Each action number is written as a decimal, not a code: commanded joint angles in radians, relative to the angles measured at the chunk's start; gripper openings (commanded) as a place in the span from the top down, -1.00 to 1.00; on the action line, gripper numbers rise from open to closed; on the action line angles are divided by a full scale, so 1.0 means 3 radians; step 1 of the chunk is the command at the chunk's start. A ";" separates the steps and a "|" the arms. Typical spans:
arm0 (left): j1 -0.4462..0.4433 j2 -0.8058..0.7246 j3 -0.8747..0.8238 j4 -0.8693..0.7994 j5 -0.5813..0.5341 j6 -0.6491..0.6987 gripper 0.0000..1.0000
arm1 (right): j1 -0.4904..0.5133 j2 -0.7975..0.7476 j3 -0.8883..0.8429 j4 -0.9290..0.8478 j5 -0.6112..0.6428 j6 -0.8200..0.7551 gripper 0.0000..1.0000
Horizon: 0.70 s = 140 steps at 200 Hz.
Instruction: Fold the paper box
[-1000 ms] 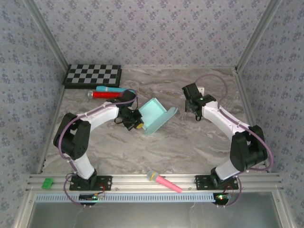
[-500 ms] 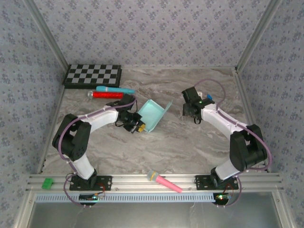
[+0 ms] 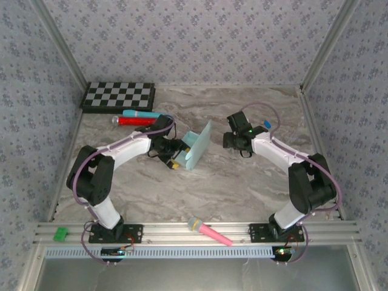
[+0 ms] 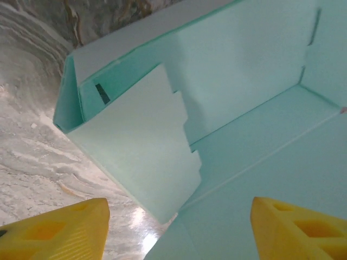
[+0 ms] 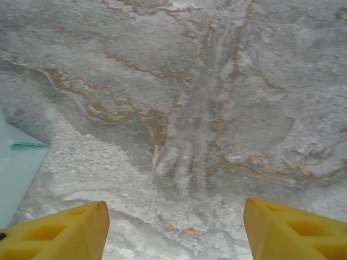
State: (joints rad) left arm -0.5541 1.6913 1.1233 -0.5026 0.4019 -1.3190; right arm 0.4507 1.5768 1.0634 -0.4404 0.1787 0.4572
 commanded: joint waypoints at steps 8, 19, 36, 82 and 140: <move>-0.0022 -0.0250 0.0116 -0.0364 -0.0354 0.0404 -0.42 | 0.0028 0.0070 -0.0037 0.0204 -0.0281 0.0044 -0.36; -0.0024 -0.0306 0.0172 -0.0491 -0.0499 0.0598 -0.42 | 0.0032 0.0091 -0.0045 0.0235 -0.0318 0.0049 -0.36; -0.0029 -0.0391 0.0304 -0.0749 -0.0818 0.0965 -0.53 | 0.0037 0.0127 -0.0074 0.0286 -0.0320 0.0118 -0.35; -0.0006 -0.0266 0.0633 -0.0862 -0.1508 0.1988 -0.42 | 0.0099 0.0257 -0.0246 0.0666 -0.0732 0.0253 -0.29; 0.0195 0.0321 0.0832 -0.0611 -0.1580 0.2746 0.38 | 0.0311 0.0504 -0.0278 0.0940 -0.0841 0.0518 -0.02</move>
State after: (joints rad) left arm -0.5259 1.7313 1.3590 -0.6949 -0.0418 -0.6250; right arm 0.5289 1.6920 0.9802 -0.2085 -0.0418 0.5583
